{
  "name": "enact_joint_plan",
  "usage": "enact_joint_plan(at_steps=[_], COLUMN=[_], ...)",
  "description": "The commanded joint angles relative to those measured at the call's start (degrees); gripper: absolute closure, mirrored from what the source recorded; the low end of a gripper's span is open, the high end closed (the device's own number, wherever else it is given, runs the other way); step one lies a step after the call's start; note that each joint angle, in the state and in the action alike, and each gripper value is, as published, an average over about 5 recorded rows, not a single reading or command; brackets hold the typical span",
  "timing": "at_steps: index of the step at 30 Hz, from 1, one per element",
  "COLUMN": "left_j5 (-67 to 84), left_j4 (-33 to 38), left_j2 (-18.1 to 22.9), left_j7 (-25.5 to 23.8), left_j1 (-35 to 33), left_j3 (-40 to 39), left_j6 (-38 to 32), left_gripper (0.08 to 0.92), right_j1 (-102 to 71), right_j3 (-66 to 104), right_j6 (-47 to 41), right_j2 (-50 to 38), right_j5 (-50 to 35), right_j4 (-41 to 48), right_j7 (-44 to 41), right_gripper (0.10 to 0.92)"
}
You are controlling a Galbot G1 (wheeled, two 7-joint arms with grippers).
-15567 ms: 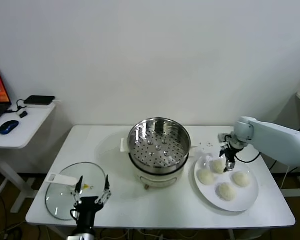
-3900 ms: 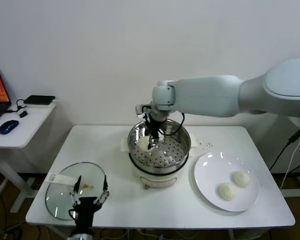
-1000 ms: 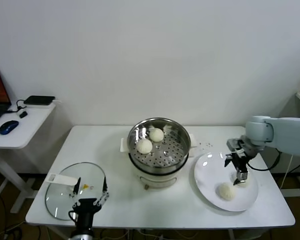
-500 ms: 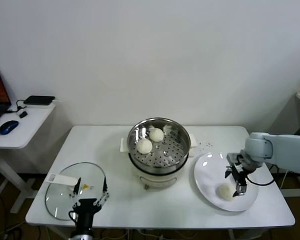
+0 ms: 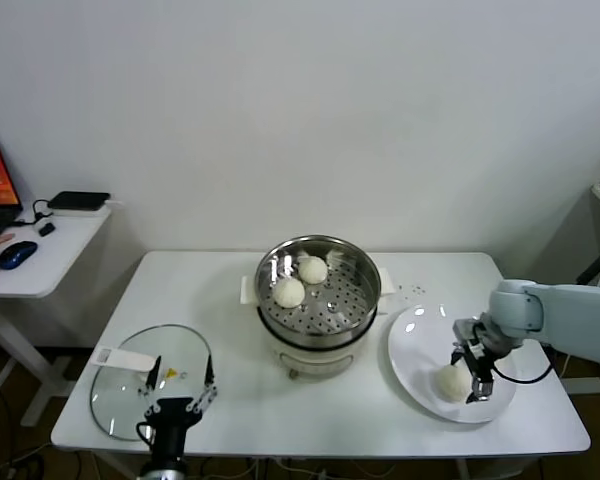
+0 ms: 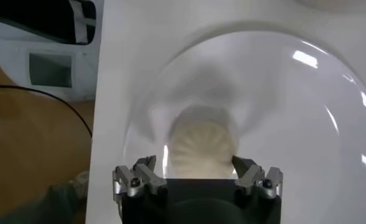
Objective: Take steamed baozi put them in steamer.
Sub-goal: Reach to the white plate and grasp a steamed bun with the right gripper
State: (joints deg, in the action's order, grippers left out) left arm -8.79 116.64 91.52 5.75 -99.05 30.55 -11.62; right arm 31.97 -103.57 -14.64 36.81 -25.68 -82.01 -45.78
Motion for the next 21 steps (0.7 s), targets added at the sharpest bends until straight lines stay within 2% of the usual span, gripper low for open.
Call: enact_joint_plan(at_steps=[1, 21], left_j5=[-0.3, -0.4], left_j4=[0.0, -0.1], left_j2=[0.0, 0.2], left_j7=[0.1, 0.0], left_j1=[-0.1, 0.1], left_j3=[-0.1, -0.1], left_j6=[-0.1, -0.4], left_gripper=[0.177, 0.177], right_j1=[-1.5, -1.7], right_j3=[2.1, 1.6], right_j6=[0.1, 0.6], right_j2=[0.0, 0.2], right_j5=[0.4, 2.4], right_j4=[0.6, 0.9], right_j7=[0.4, -0.1], right_gripper=[0.203, 0.203])
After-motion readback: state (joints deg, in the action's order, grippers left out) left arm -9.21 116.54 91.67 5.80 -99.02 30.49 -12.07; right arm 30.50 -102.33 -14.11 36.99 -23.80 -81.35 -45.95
